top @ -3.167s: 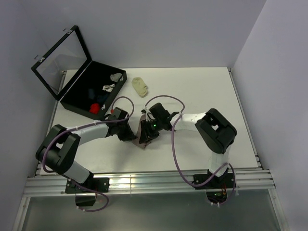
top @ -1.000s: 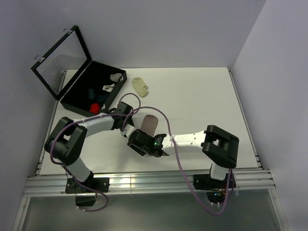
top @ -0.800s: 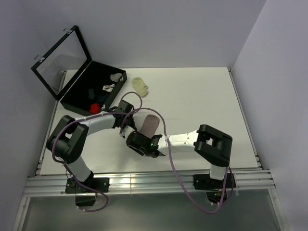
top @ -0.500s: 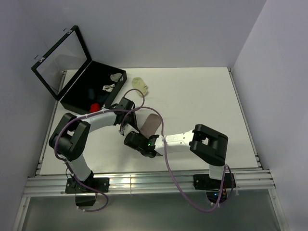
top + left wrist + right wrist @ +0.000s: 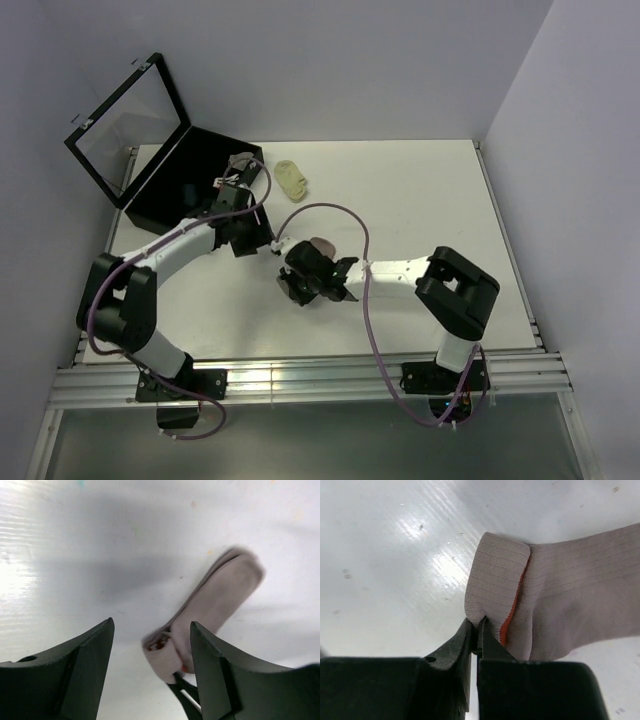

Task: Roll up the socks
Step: Roll the sock at the center of the board.

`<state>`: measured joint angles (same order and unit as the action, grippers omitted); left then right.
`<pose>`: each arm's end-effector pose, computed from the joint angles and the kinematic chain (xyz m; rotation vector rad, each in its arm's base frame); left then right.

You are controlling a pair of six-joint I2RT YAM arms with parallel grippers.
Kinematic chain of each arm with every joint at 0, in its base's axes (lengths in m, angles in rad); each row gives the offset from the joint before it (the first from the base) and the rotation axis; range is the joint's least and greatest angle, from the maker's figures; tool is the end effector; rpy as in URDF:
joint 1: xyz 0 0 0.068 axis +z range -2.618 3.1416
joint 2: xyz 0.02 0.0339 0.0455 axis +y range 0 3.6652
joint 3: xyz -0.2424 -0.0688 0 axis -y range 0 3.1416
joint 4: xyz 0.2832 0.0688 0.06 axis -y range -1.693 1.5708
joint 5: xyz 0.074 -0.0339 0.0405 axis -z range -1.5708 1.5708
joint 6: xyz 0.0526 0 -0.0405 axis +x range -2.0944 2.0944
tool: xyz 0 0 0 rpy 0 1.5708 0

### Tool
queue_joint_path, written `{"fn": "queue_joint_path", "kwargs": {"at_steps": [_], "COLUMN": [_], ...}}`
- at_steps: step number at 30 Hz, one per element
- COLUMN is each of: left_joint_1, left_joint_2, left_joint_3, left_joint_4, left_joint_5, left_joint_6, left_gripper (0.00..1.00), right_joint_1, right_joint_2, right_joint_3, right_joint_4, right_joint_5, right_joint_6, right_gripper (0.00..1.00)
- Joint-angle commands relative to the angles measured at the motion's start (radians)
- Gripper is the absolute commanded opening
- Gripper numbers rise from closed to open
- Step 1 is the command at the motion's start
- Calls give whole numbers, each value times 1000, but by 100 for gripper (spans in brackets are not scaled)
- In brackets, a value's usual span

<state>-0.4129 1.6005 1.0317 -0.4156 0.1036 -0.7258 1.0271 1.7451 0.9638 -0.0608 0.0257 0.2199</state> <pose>0.3349 -0.1527 0.1486 -0.3718 2.6233 -0.5468 0.2027 0.3328 0.1010 -0.9646 2.2898 0.5273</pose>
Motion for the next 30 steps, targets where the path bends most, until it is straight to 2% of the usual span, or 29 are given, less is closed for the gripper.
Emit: {"fn": "queue_joint_path", "kwargs": {"at_steps": [1, 2, 5, 8, 12, 21, 30], "left_joint_1": [13, 13, 14, 13, -21, -109, -125], "left_joint_2": [-102, -128, -169, -206, -241, -182, -80], "left_joint_3": [-10, -25, -96, -179, -260, -308, -279], "left_joint_4": [-6, -6, 12, 49, 90, 158, 143], "left_joint_5": [-62, -68, -39, 30, 50, 61, 42], "left_joint_6": [-79, -90, -115, -144, -178, -241, -222], "left_gripper": [68, 68, 67, 67, 66, 63, 49], "right_joint_1": [-73, -94, -174, -240, -301, -375, -404], "right_joint_2": [-29, -29, -16, 20, 74, 191, 222], "right_joint_3": [-36, -43, -59, -69, -91, -82, -71], "right_joint_4": [45, 58, 131, 194, 294, 360, 335], "right_joint_5": [-332, -434, -602, -713, -881, -975, -951], "right_joint_6": [91, 102, 147, 197, 282, 349, 342], "right_gripper": [0, 0, 0, 0, 0, 0, 0]}}
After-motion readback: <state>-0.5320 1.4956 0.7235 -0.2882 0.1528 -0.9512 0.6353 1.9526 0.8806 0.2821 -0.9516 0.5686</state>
